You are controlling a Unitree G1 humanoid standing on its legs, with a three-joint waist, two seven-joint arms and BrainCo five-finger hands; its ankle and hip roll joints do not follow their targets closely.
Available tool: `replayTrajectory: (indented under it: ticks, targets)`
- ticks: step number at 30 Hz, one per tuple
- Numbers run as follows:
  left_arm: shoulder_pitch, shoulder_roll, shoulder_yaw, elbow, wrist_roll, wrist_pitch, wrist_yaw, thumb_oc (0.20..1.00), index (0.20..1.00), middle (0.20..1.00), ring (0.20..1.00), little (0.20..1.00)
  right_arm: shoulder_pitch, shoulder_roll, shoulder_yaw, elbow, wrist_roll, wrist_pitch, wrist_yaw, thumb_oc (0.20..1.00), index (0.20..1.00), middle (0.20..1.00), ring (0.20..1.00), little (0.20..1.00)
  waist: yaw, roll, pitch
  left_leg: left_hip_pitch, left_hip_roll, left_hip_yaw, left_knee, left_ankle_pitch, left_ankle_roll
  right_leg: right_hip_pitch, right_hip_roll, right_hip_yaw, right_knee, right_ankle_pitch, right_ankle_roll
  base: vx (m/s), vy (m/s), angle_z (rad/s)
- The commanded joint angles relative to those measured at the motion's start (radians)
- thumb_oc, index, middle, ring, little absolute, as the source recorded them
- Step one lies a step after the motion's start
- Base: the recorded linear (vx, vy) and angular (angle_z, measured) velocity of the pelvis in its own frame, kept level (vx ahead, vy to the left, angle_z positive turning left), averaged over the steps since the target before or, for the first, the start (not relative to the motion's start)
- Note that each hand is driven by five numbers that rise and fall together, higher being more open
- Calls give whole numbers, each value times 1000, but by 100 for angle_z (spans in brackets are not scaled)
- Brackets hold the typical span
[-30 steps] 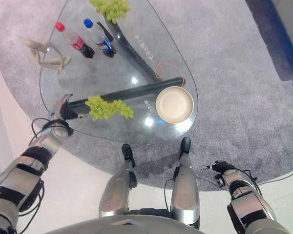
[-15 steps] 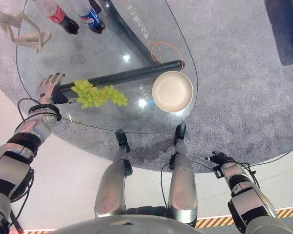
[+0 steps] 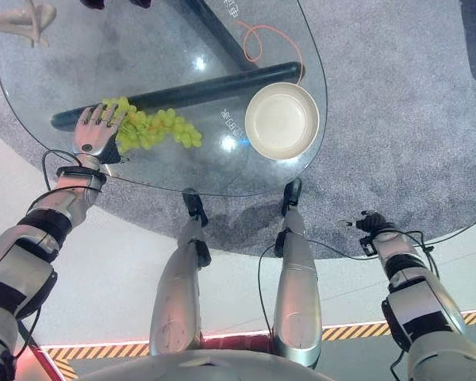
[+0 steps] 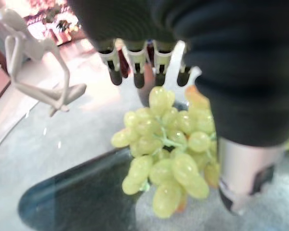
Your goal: Pick up fruits into the plate
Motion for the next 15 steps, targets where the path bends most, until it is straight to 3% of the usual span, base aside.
replayTrajectory:
  ticks: [1,11,15]
  targets:
    - [-41,36,27,4,11,-23,83,1000,1000,1000,1000,1000,28,-14,24,12,12,-5,12,1000,1000,1000,1000,1000,-3,-50,-12,-92,-72,8,126,-106,7,-72,82,29,111,-64,-22,0,0,0]
    - [-80,22,18,39,13,34,158,1000,1000,1000,1000,1000,63,25,57,-9,-3,-40,16,1000,1000,1000,1000,1000,-30,-49,-12,-147,-78,16,156,-115,10,-132,88,50,129,-58,-25,0,6,0]
    - [-117,23,45,70,-77,66,216,1000,1000,1000,1000,1000,96,42,77,-29,-2,-57,10,1000,1000,1000,1000,1000,-50,-51,-12,-177,-81,17,174,-119,9,-164,94,66,140,-59,-30,-7,34,-5]
